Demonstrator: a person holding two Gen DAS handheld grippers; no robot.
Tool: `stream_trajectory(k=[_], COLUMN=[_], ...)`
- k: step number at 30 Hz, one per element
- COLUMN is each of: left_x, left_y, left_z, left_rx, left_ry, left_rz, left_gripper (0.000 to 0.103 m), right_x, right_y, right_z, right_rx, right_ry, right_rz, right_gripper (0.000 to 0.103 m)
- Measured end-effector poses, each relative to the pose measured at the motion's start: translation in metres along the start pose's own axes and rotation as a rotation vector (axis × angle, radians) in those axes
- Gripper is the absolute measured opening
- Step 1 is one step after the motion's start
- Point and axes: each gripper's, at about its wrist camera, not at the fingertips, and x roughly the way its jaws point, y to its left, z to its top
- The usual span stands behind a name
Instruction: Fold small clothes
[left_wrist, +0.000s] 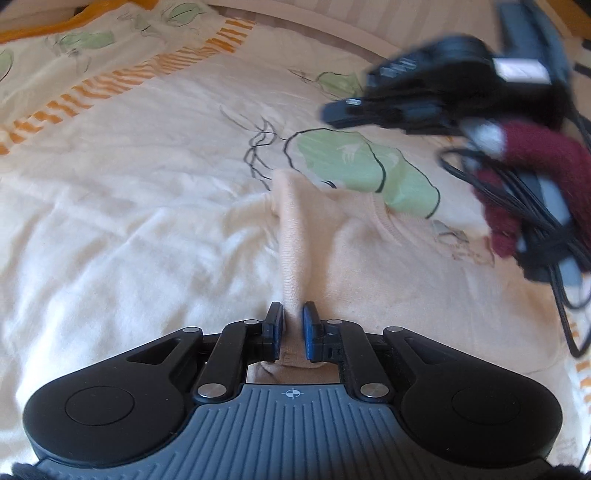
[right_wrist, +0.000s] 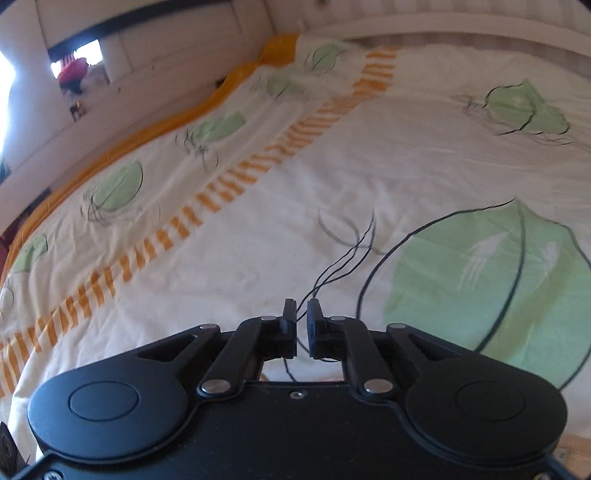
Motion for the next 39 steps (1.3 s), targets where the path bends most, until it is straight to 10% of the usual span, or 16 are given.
stream_trajectory(k=[4,7,12,21,24,26,39], left_x=[-0.009,-0.017,-0.023,0.031,0.059,0.06,0.057], left_y=[0.015,0.015,-0.004,-0.058,-0.035,-0.013,-0.013], left_z=[0.005,0.012,0.023,0.039,0.038,0.037,0.046], left_rx=[-0.052,-0.008,0.123,0.325,0.308,0.25,0.236], left_ry=[-0.049,-0.107,-0.167,-0.079,0.01,-0.001,0.038], left_rz=[0.07,0.12,0.094,0.103,0.244,0.226,0.223], left_gripper=[0.019,0.024,0.063,0.066,0.072,0.087,0.087], right_x=[-0.035,-0.06,-0.101,-0.143,-0.156,-0.165,-0.21], right_y=[-0.01,-0.014,-0.026,-0.052,-0.06,-0.069,-0.136], right_z=[-0.017,-0.04,-0.089,-0.139,-0.156,-0.166,-0.194], right_rx=[0.025,0.019,0.033,0.136,0.162,0.19,0.446], right_ry=[-0.075,-0.091,-0.1,-0.115,-0.115,-0.1,-0.202], right_rz=[-0.019,-0.105,-0.231,-0.313,-0.323,-0.339,-0.39], right_gripper=[0.078,0.077,0.091,0.096,0.097,0.097,0.098])
